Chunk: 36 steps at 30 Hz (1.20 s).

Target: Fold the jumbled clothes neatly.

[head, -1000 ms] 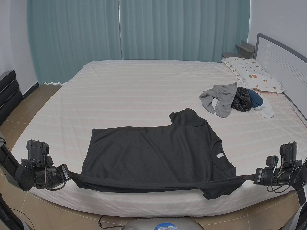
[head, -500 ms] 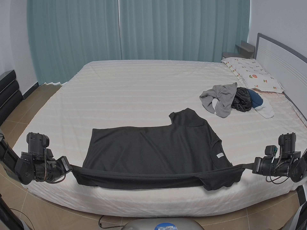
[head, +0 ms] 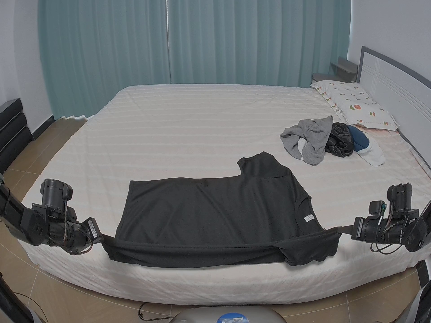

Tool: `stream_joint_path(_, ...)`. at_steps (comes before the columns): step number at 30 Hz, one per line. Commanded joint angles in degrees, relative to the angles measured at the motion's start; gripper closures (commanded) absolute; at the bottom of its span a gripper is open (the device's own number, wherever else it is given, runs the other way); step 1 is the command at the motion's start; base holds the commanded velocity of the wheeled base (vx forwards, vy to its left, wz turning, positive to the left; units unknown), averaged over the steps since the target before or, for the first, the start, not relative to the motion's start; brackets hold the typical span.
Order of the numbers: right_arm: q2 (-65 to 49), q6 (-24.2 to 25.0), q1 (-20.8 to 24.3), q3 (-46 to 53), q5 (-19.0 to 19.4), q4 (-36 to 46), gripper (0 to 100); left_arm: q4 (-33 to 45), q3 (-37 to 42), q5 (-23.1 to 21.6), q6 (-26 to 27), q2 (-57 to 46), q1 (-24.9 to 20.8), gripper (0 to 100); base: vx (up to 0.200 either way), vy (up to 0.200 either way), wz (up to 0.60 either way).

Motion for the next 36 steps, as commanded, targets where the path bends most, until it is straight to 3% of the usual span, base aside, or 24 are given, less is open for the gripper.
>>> stream_joint_path(1, 4.7, 0.0, 0.7, -3.9, 0.0, 1.2, 100, 1.2, -5.1, -0.3, -0.3, 6.1, 0.1, 100, 0.0, 0.0, 0.0)
stream_joint_path(15, 12.3, 0.1, 2.3, -16.2, -0.2, 7.0, 100, 5.4, -17.3, -0.3, -4.6, 16.0, 0.0, 100, 0.0, 0.0, 0.0)
stream_joint_path(29, 11.1, 0.0, 2.9, -17.8, -0.2, 8.1, 100, 7.2, -17.8, -0.5, -5.8, 14.2, 0.2, 100, 0.0, 0.0, 0.0)
stream_joint_path(36, 14.2, 0.1, 4.1, -20.6, -0.9, 7.9, 100, 7.1, -20.9, -0.9, -6.1, 18.7, 0.0, 100, 0.0, 0.0, 0.0)
